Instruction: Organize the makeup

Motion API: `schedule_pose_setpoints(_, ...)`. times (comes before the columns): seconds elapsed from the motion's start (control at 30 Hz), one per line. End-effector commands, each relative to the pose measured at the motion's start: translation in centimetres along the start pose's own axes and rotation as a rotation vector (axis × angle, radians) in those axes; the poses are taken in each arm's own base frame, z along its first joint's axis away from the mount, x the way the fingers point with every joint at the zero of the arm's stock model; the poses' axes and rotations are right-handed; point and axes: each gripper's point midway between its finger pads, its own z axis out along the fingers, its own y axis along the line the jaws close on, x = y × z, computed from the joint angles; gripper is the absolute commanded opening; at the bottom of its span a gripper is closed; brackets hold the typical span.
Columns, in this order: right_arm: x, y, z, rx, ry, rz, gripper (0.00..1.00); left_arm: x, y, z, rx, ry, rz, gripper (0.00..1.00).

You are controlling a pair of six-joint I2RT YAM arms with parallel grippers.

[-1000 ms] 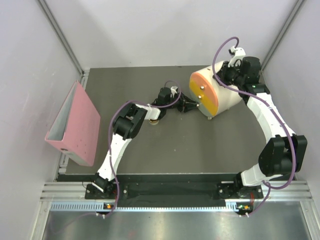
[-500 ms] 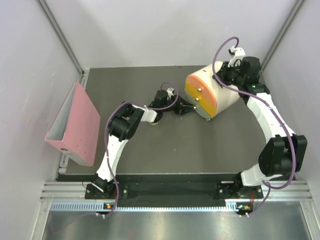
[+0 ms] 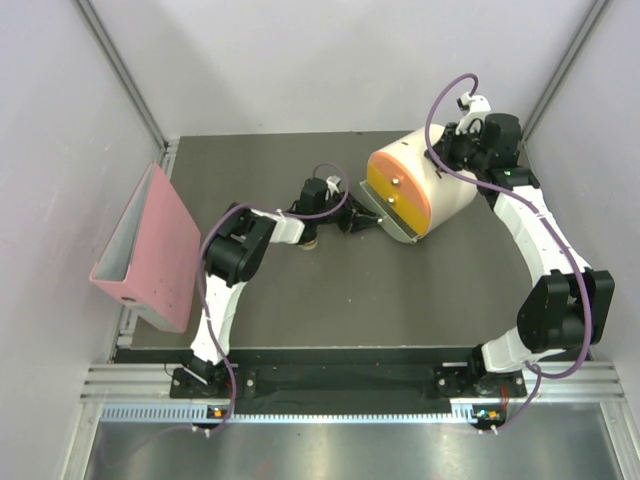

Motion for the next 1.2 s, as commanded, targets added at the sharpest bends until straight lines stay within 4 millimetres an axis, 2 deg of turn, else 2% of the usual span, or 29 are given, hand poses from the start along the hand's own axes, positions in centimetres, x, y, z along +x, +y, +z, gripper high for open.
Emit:
schedule_pose_setpoints(0.0, 16.8, -2.1, -2.1, 0.117, 0.553, 0.196, 0.06, 1.7, -3.6, -3.0, 0.038, 0.060, 0.105, 0.00)
schedule_pose_setpoints(0.17, 16.9, -2.0, -2.1, 0.117, 0.551, 0.201, 0.06, 2.8, -3.6, -4.4, 0.012, 0.057, 0.111, 0.00)
schedule_pose_setpoints(0.47, 17.1, -2.0, -2.1, 0.115, 0.551, 0.204, 0.06, 4.1, -1.3, -5.9, -0.080, 0.081, 0.143, 0.00)
schedule_pose_setpoints(0.57, 17.1, -1.9, -2.2, 0.113, 0.550, 0.201, 0.06, 4.2, -0.1, -6.3, -0.151, 0.088, 0.179, 0.26)
schedule_pose_setpoints(0.63, 17.1, -1.9, -2.3, 0.114, 0.548, 0.203, 0.06, 4.3, 0.3, -6.7, -0.201, 0.096, 0.197, 0.38)
schedule_pose_setpoints(0.7, 17.3, -1.9, -2.4, 0.113, 0.551, 0.205, 0.06, 4.2, 0.0, -7.1, -0.215, 0.099, 0.276, 0.40)
schedule_pose_setpoints(0.77, 17.4, -1.9, -2.4, 0.113, 0.554, 0.206, 0.06, 4.3, -0.2, -8.1, -0.259, 0.099, 0.356, 0.42)
schedule_pose_setpoints(0.83, 17.4, -1.9, -2.4, 0.113, 0.552, 0.205, 0.06, 4.5, -1.1, -9.4, -0.299, 0.092, 0.412, 0.44)
schedule_pose_setpoints(0.9, 17.4, -1.9, -2.5, 0.113, 0.553, 0.206, 0.06, 3.6, -1.5, -10.5, -0.355, 0.055, 0.527, 0.46)
schedule_pose_setpoints(0.93, 17.4, -1.8, -2.5, 0.112, 0.554, 0.205, 0.06, 3.2, -2.4, -11.3, -0.377, 0.028, 0.571, 0.47)
schedule_pose_setpoints(0.97, 17.3, -1.8, -2.5, 0.111, 0.551, 0.204, 0.06, 2.8, -1.0, -12.6, -0.476, 0.019, 0.610, 0.52)
schedule_pose_setpoints(1.03, 17.3, -1.8, -2.4, 0.110, 0.552, 0.205, 0.06, 1.4, -1.5, -14.0, -0.564, -0.034, 0.672, 0.54)
schedule_pose_setpoints(1.07, 17.3, -1.8, -2.4, 0.108, 0.551, 0.205, 0.06, 1.5, -0.3, -15.4, -0.655, -0.016, 0.679, 0.54)
schedule_pose_setpoints(1.1, 17.3, -1.8, -2.4, 0.108, 0.552, 0.205, 0.05, -0.1, -0.6, -16.4, -0.730, -0.082, 0.712, 0.56)
schedule_pose_setpoints(1.17, 17.3, -1.8, -2.4, 0.106, 0.553, 0.201, 0.06, -0.9, -0.2, -17.8, -0.824, -0.104, 0.742, 0.56)
